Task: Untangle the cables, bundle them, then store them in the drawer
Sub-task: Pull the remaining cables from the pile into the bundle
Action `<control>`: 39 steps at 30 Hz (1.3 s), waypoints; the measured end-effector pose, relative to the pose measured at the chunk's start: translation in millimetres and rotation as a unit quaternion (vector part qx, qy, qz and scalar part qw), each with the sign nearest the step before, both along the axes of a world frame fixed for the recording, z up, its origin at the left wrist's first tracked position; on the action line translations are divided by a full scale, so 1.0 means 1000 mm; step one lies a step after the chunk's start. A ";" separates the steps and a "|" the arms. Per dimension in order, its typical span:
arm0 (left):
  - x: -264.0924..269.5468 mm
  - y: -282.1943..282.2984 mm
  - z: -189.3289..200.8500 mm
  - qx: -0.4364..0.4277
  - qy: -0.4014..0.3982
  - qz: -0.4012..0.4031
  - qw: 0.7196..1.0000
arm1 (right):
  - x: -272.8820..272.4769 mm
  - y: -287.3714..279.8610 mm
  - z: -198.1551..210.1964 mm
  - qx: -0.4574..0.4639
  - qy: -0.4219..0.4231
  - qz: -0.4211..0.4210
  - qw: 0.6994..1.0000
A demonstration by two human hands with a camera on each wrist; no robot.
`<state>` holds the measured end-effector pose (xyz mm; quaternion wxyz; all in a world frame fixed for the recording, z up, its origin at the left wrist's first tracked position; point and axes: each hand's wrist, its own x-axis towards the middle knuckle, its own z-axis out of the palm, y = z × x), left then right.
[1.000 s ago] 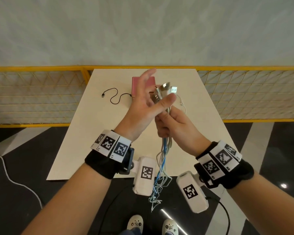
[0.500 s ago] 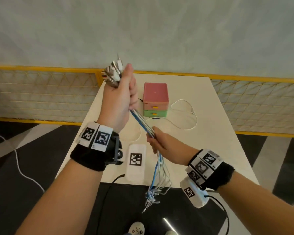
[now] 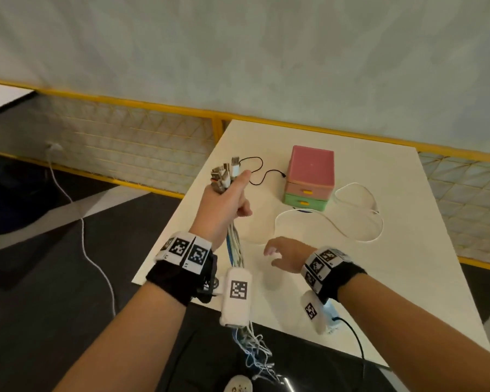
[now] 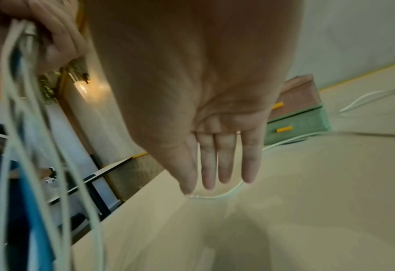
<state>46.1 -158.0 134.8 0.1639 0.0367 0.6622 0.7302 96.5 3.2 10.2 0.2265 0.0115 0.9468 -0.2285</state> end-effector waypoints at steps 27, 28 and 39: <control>-0.005 0.023 -0.052 -0.023 -0.047 -0.052 0.997 | 0.031 -0.021 0.041 -0.301 0.272 -0.254 0.878; 0.000 0.029 -0.050 -0.019 -0.044 -0.081 0.996 | 0.037 -0.022 0.053 -0.320 0.277 -0.250 0.871; 0.037 0.061 -0.025 -0.005 0.082 -0.176 0.981 | 0.083 -0.012 0.092 -0.275 0.306 -0.255 0.875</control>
